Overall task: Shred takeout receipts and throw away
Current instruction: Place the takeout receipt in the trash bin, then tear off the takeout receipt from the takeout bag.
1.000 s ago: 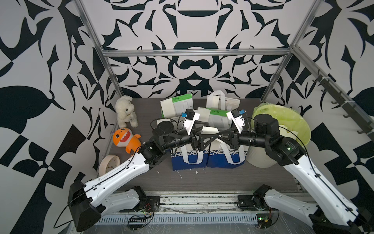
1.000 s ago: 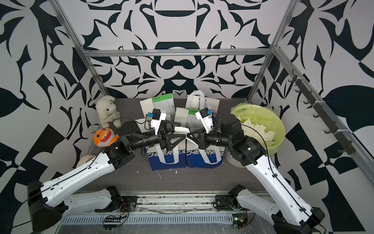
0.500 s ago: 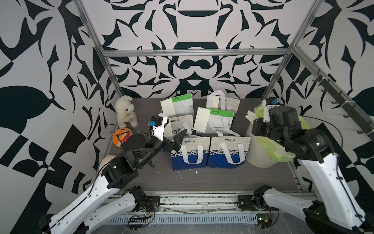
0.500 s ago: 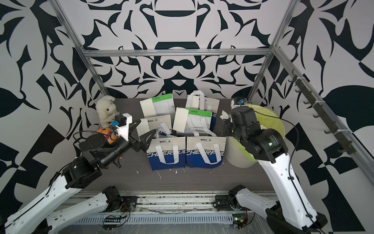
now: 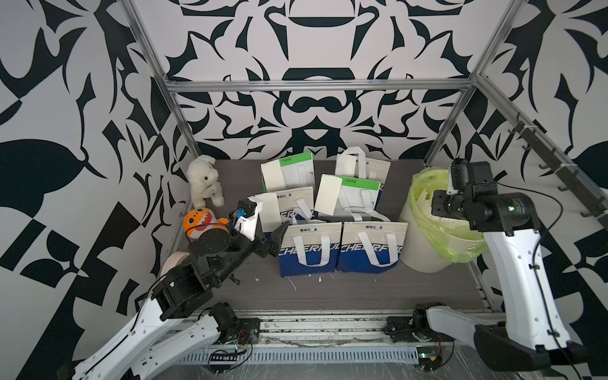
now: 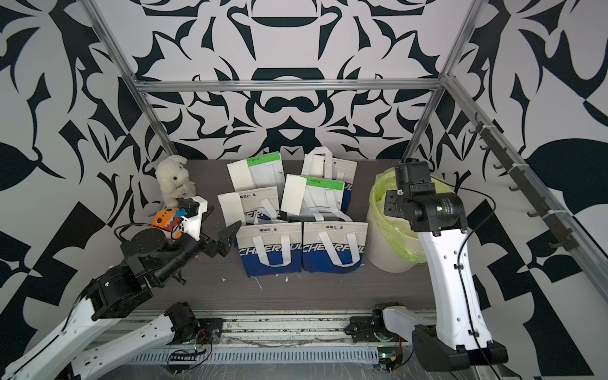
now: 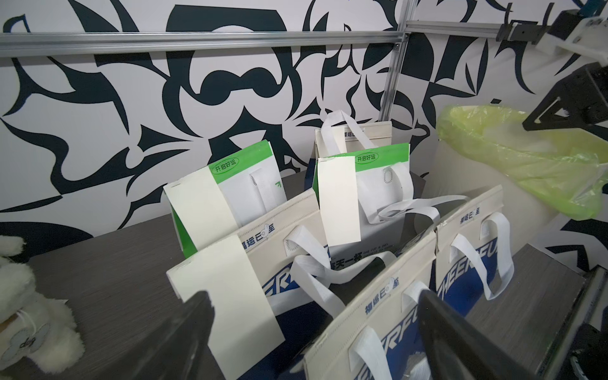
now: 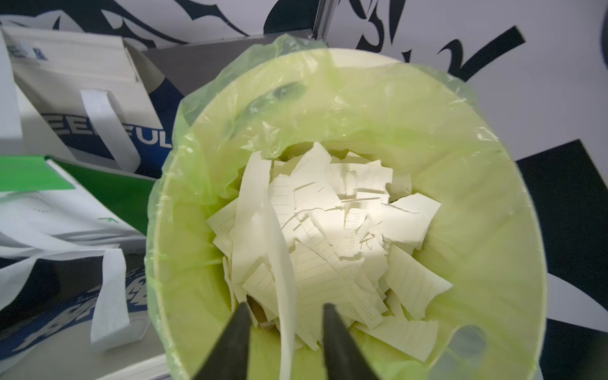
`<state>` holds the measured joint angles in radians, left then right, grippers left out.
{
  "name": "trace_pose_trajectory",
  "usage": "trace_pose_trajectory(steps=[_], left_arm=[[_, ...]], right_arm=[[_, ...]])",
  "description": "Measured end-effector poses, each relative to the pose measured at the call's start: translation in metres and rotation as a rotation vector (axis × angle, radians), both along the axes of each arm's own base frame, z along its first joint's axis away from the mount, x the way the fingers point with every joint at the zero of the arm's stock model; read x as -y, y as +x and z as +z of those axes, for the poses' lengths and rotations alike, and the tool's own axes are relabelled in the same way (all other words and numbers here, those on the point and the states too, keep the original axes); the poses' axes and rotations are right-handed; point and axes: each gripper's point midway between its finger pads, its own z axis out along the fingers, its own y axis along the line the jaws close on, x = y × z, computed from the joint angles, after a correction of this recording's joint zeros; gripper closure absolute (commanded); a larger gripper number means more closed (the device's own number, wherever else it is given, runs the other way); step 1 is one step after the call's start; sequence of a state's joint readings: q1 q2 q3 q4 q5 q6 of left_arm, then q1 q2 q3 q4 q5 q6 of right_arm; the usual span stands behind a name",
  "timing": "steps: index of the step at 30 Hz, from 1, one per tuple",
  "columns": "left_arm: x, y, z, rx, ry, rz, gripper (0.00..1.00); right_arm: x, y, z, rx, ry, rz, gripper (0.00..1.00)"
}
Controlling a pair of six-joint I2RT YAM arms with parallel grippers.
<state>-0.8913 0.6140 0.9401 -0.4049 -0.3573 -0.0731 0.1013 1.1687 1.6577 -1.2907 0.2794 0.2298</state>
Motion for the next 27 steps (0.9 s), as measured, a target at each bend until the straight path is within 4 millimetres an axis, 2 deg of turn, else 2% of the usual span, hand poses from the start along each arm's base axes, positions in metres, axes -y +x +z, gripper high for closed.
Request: trace_pose_trajectory(steps=[1, 3, 7, 9, 13, 18, 21, 23, 25, 27], left_arm=[[-0.001, 0.000, -0.001, -0.001, 0.006, 0.003, 0.01], [-0.004, 0.000, -0.003, -0.001, 0.020, 0.010, 0.01], [-0.013, 0.000, -0.004, 0.008, 0.035, 0.044, 0.01], [-0.020, 0.001, -0.002, 0.018, 0.037, 0.076, 0.01], [-0.031, 0.007, -0.003, 0.030, 0.076, 0.147, 0.01], [-0.026, 0.017, 0.003, 0.000, 0.205, 0.156, 0.00], [-0.023, 0.032, 0.011, -0.033, 0.260, 0.163, 0.01], [-0.031, 0.048, 0.009, -0.086, 0.271, 0.190, 0.04], [-0.048, 0.066, 0.003, -0.158, 0.252, 0.228, 0.08], [-0.067, 0.082, -0.005, -0.233, 0.216, 0.260, 0.11]], right_arm=[[-0.002, 0.000, -0.001, -0.001, 0.010, 0.008, 0.15], [-0.004, -0.001, -0.001, -0.007, 0.016, 0.021, 0.10], [-0.007, -0.002, -0.002, -0.024, 0.021, 0.045, 0.08], [-0.010, -0.002, 0.000, -0.020, 0.030, 0.058, 0.10], [-0.029, 0.001, 0.012, 0.041, 0.108, 0.143, 0.13], [-0.067, -0.001, 0.056, 0.273, 0.290, 0.298, 0.15], [-0.092, -0.006, 0.087, 0.387, 0.409, 0.407, 0.18], [-0.107, -0.010, 0.106, 0.429, 0.481, 0.479, 0.20], [-0.122, -0.008, 0.123, 0.449, 0.549, 0.552, 0.21], [-0.137, -0.001, 0.130, 0.438, 0.620, 0.614, 0.21]])
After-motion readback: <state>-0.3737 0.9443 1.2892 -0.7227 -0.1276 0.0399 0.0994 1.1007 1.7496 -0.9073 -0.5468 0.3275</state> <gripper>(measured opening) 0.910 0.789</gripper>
